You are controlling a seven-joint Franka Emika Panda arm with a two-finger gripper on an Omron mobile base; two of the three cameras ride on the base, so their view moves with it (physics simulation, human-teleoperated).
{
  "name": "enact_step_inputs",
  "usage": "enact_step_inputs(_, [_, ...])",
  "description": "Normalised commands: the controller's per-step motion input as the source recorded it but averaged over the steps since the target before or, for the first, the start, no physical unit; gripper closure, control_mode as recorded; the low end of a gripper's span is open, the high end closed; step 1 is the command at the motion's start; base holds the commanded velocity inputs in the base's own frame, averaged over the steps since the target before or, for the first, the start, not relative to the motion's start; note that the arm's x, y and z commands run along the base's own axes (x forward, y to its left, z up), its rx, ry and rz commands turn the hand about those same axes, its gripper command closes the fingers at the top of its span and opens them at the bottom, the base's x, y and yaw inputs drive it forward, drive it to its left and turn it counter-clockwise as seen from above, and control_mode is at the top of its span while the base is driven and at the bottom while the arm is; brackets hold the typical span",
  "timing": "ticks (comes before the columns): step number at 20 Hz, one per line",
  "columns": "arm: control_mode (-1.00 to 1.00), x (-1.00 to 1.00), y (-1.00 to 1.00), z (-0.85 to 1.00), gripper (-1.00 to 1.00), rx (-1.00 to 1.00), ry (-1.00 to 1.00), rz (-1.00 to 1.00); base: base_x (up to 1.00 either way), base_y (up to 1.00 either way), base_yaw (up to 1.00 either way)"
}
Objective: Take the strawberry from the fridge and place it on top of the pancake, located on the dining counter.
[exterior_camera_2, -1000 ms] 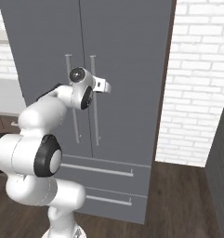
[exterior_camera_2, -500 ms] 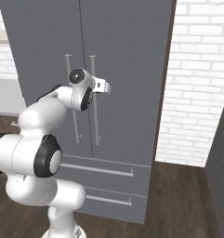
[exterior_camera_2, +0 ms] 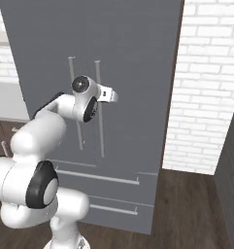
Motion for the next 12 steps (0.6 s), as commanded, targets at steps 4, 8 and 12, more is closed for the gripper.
enact_step_inputs(4, [-1.0, -0.9, -0.79, 0.0, 1.0, 0.04, 0.04, 0.0, 0.0, 0.0, 0.0])
enact_step_inputs(8, [-1.0, -0.96, -0.82, 0.0, 1.0, 0.04, 0.01, 0.0, 0.0, 0.0, 0.0])
enact_step_inputs(12, [-1.0, -0.95, -1.0, 0.0, 1.0, 0.15, 0.01, -0.01, 0.0, 0.0, 0.0])
